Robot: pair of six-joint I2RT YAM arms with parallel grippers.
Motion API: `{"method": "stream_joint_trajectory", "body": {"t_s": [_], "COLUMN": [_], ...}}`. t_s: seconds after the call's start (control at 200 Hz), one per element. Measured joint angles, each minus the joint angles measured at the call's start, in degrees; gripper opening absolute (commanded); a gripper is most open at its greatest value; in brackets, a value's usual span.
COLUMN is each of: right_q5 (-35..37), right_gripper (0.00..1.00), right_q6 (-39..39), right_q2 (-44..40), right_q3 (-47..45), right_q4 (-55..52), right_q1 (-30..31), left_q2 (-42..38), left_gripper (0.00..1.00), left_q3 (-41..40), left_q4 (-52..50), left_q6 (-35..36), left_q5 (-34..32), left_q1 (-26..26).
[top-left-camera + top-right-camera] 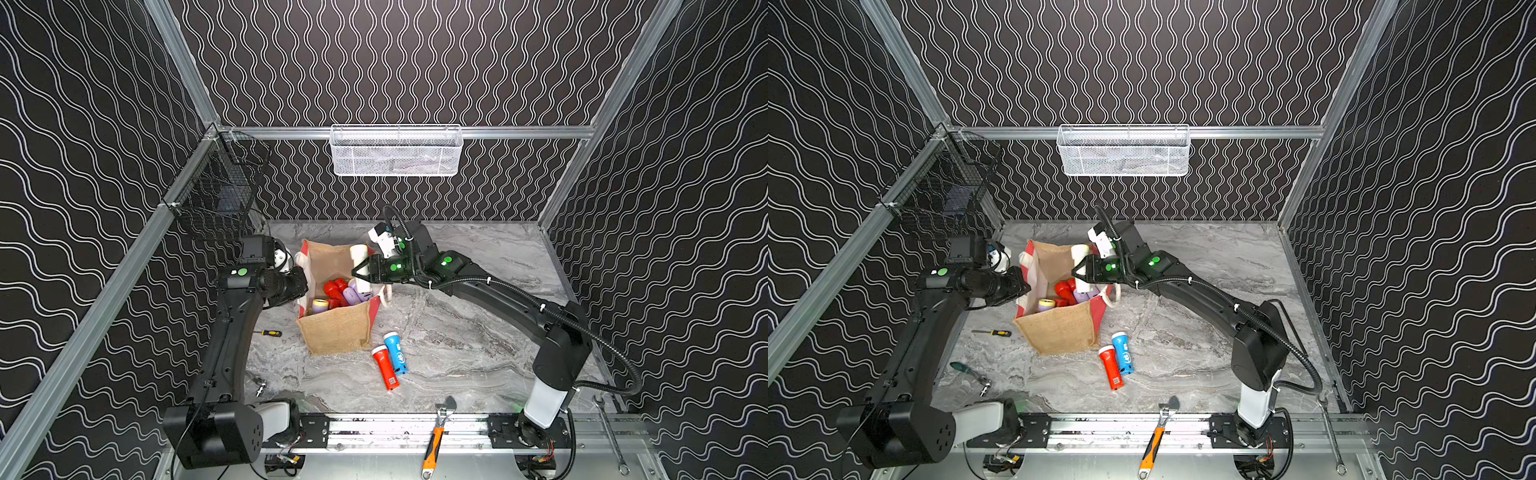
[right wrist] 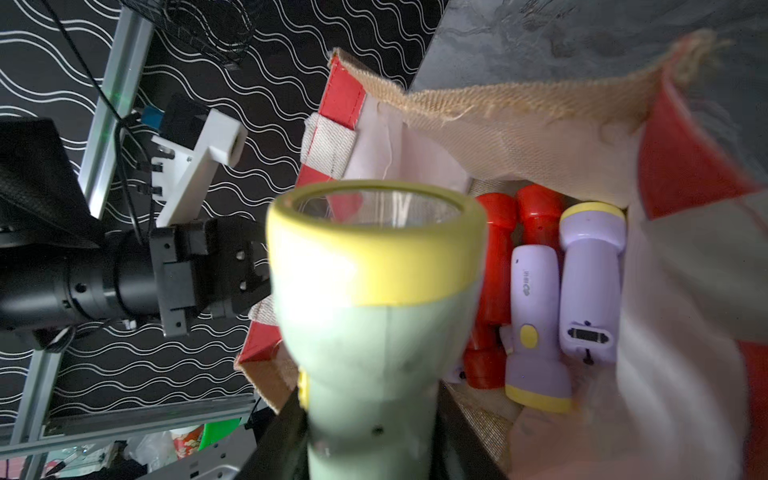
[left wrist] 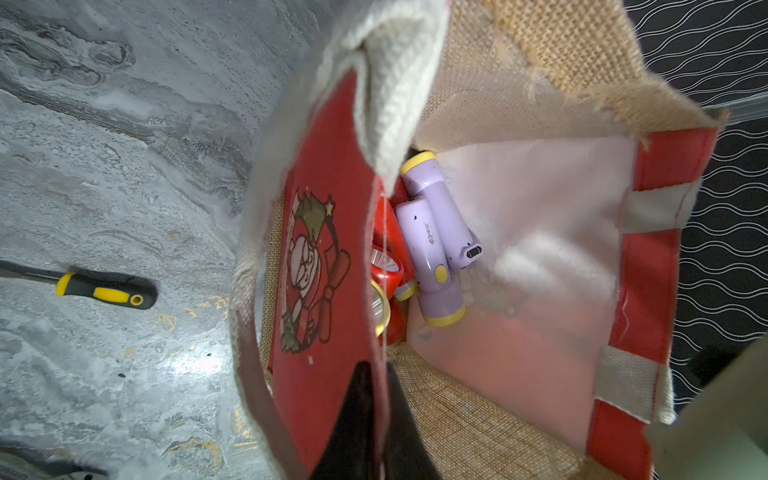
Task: Put the flashlights into the tote bags
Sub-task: Place the flashlight in the canvas bag.
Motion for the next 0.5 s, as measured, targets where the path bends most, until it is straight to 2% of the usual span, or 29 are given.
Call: {"method": "stream_joint_trajectory", "body": {"t_s": [0.29, 0.5], "right_q5": [-0.74, -0.17], "right_gripper": [0.41, 0.41], "right_q6": [1.79, 1.70], "right_q2": [3.10, 8.83], "right_q3": [-2.27, 1.79], "right_q4": [0.70, -1.18], "right_q1": [0.50, 1.68], "left_q2": [-0.04, 0.15], "left_gripper": [0.09, 0.09], "left_q3": [-0.42, -0.42], "left_q4": [0.79, 1.01], "left_q6": [-0.02, 0.00], "left_q5": [0.22, 0.44], "left_q1": [0.00, 0.00]}}
